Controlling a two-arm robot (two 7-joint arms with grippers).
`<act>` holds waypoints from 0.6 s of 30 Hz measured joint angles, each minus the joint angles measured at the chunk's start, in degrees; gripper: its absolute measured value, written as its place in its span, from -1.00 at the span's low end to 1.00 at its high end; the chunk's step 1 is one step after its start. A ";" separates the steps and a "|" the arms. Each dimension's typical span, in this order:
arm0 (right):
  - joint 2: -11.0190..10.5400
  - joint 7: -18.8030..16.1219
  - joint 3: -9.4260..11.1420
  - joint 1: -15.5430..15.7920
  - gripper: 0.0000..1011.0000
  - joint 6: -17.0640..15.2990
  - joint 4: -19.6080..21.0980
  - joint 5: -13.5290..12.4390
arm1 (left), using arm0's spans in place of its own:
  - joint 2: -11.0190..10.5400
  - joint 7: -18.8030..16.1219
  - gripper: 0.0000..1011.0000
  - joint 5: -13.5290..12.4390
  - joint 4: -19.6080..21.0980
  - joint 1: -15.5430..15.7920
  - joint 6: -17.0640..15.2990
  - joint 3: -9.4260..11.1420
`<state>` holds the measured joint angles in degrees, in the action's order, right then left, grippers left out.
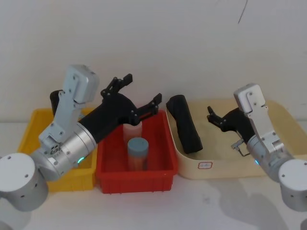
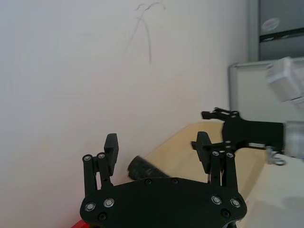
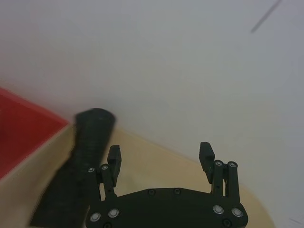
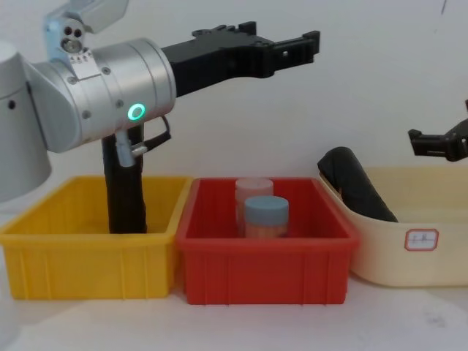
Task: Pick up the garbage bag with the one hand and transfer it to the other hand.
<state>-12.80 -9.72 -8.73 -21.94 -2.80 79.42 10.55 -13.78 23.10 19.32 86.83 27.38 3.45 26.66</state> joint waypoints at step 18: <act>-2.79 -13.60 -2.17 6.80 0.98 -5.49 12.41 -8.81 | -4.46 -11.13 0.98 -6.95 12.40 -8.27 -7.94 -3.92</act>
<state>-15.59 -23.33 -10.90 -15.14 -8.29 91.83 1.73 -18.24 11.97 12.37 99.24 19.10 -4.49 22.74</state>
